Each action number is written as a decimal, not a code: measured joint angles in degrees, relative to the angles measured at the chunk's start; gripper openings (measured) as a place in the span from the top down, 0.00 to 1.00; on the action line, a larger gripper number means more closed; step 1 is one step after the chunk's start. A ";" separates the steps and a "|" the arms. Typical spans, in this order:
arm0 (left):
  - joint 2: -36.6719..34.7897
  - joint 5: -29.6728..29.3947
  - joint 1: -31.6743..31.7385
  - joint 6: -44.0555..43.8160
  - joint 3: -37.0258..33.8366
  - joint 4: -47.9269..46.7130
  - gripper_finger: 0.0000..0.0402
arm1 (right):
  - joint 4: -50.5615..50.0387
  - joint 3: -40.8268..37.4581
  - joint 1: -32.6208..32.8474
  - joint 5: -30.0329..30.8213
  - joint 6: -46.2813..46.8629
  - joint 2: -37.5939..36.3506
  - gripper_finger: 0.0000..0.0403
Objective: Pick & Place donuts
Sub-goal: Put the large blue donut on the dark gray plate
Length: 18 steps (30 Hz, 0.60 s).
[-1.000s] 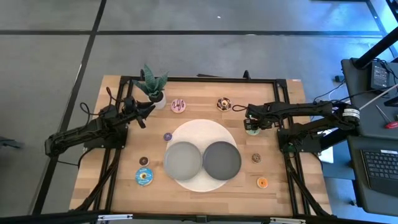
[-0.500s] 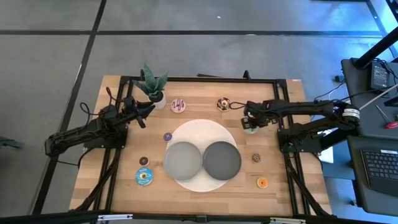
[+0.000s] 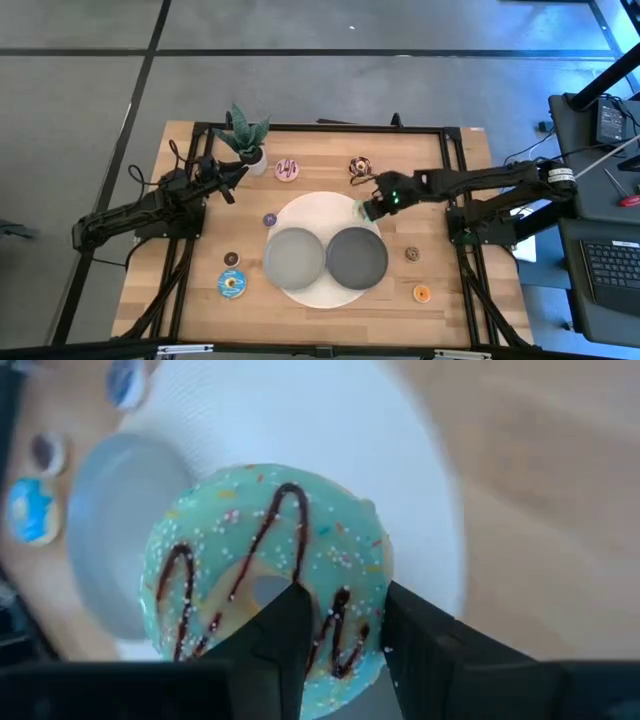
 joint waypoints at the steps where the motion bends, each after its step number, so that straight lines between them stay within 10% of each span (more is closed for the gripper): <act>1: 0.00 0.02 0.01 -0.02 0.01 0.00 0.70 | 1.62 0.00 1.44 0.00 0.81 0.79 0.71; 9: -0.02 0.14 0.01 0.35 0.01 0.00 0.71 | 14.70 0.29 9.33 -0.30 0.86 9.79 0.71; 18: -0.01 0.17 0.01 5.11 0.01 -0.02 0.70 | -2.75 14.68 9.54 3.72 -6.63 15.55 0.71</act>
